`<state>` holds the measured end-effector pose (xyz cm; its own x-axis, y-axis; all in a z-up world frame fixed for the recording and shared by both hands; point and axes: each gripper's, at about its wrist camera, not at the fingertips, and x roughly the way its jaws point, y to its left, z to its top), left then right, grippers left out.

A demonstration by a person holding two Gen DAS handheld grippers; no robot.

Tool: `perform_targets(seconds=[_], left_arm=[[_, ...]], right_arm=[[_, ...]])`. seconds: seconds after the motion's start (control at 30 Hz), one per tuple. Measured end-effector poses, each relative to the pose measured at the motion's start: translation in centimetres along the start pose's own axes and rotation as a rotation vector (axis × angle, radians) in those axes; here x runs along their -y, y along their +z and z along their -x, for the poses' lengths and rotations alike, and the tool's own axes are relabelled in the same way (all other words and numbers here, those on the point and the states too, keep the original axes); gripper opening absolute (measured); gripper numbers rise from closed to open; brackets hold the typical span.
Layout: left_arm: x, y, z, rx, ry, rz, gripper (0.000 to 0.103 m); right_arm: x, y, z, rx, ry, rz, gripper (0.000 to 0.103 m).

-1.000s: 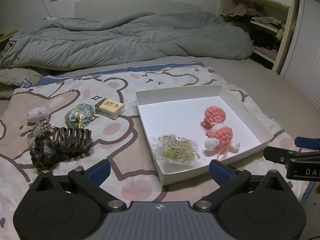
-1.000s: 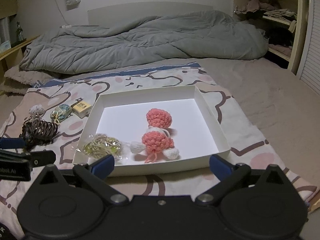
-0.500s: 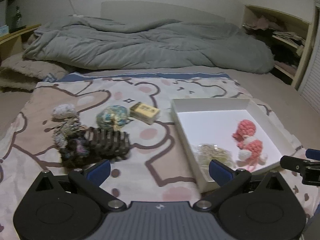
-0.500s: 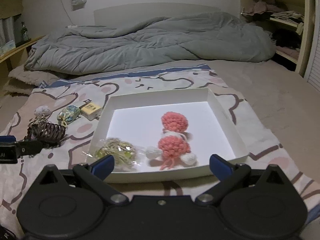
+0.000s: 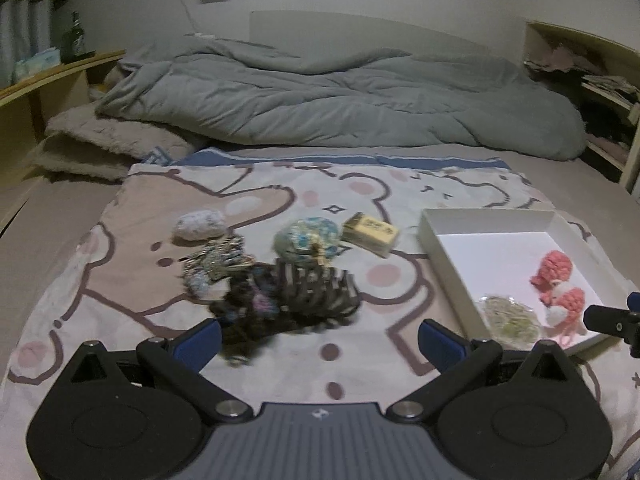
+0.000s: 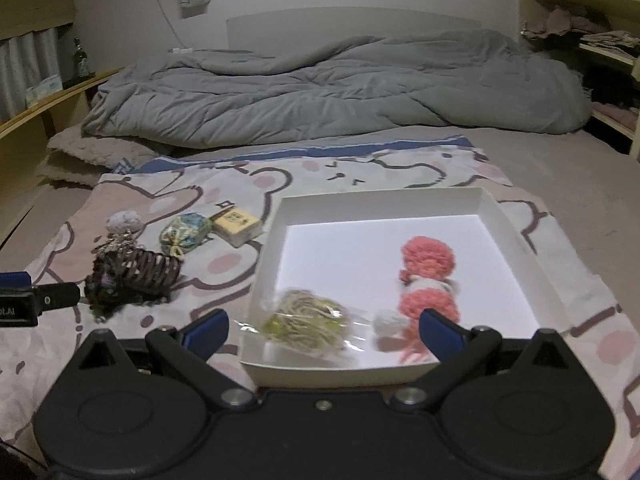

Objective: Organize objects
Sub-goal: 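Grasp the dark crocheted flower with the left gripper while the right grasps the brown claw clip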

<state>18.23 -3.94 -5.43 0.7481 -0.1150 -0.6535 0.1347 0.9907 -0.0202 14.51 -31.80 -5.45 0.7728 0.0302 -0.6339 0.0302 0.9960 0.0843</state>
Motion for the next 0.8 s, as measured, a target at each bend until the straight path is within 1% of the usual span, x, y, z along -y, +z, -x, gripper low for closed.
perform_targets(seconds=[0.4, 0.6, 0.8], left_arm=[[-5.4, 0.1, 0.6, 0.026, 0.062, 0.027, 0.103], [-7.0, -0.2, 0.5, 0.032, 0.077, 0.043, 0.103], [-7.7, -0.6, 0.2, 0.054, 0.087, 0.048, 0.103]], right_arm=[[-4.4, 0.9, -1.7, 0.005, 0.073, 0.015, 0.103], [-6.7, 1.2, -2.6, -0.006, 0.131, 0.008, 0.103], [-8.9, 1.7, -3.3, 0.004, 0.159, 0.030, 0.103]])
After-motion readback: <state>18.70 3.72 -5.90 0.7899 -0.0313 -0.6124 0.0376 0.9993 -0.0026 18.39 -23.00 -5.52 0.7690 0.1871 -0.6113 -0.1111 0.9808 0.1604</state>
